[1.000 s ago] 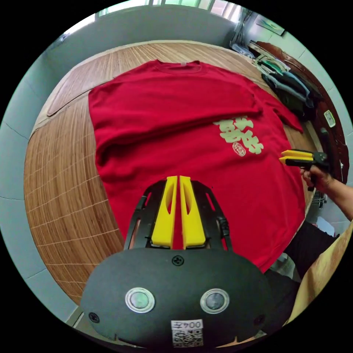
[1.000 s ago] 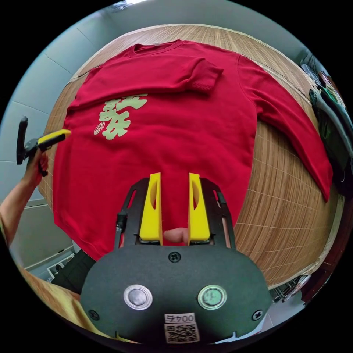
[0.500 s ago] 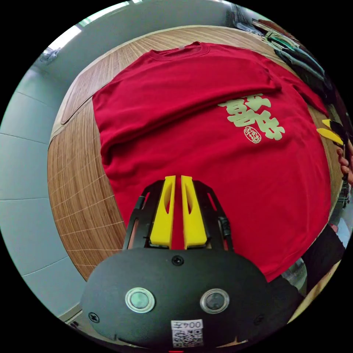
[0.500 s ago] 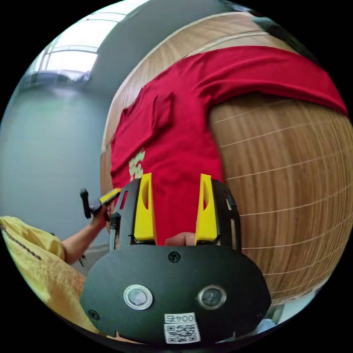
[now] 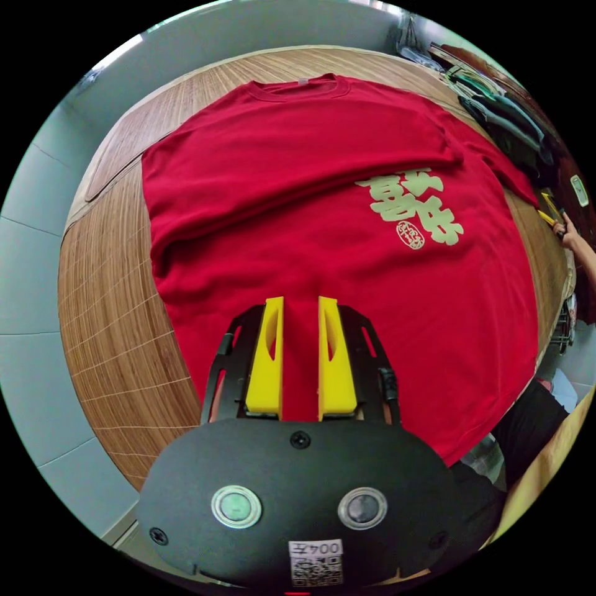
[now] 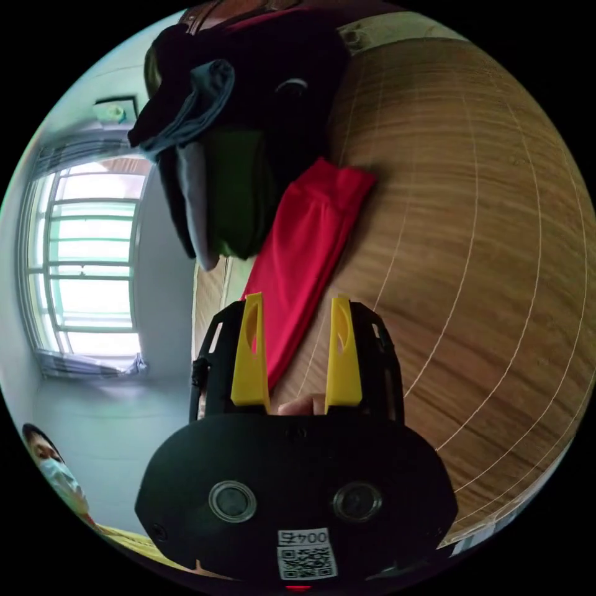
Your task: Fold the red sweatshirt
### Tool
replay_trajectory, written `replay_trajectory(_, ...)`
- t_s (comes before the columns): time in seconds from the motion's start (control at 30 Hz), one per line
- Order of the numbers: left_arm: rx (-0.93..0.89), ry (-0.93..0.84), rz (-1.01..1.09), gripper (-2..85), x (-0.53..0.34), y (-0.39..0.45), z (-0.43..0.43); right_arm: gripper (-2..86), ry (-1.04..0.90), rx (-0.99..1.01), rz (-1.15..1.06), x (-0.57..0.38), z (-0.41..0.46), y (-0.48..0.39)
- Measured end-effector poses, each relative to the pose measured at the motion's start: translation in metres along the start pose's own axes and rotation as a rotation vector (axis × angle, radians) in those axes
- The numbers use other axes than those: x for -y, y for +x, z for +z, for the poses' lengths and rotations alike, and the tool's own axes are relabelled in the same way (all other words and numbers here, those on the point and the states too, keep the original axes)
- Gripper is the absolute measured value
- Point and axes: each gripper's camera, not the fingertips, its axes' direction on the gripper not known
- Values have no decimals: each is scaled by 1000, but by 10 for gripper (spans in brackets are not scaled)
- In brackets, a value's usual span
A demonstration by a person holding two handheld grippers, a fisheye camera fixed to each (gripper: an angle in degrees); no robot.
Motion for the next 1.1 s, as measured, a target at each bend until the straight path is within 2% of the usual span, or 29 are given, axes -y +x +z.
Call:
replay_trajectory(0.13, -33, -25, -23, 85, 6, -8, 1, 157, 9, -93, 67, 37, 1, 0)
replay_trajectory(0.27, -26, -37, -14, 82, 10, -9, 2, 138, 28, -78, 105, 52, 5, 6)
replay_trajectory(0.37, -19, -47, -11, 81, 12, -10, 3, 110, 65, -21, 142, 57, 5, 17)
replay_trajectory(0.43, -17, -47, -5, 81, 12, -10, 3, 45, 26, 22, 190, 58, 10, 32)
replay_trajectory(0.57, -18, -36, -1, 81, 9, -12, 4, 33, 74, 193, 125, 39, -1, 31)
replay_trajectory(0.77, -18, -35, -4, 81, 6, -15, 6, 33, 61, 267, -258, -49, -32, -89)
replay_trajectory(0.87, -24, -39, -1, 80, 4, -17, 7, 35, -2, 287, -500, -133, -31, -173)
replay_trajectory(0.93, -28, -34, -3, 80, 0, -19, 8, 36, -82, 302, -679, -215, -14, -233)
replay_trajectory(1.1, -35, -11, 7, 79, -10, -23, 10, 39, -289, 335, -950, -409, 57, -300)
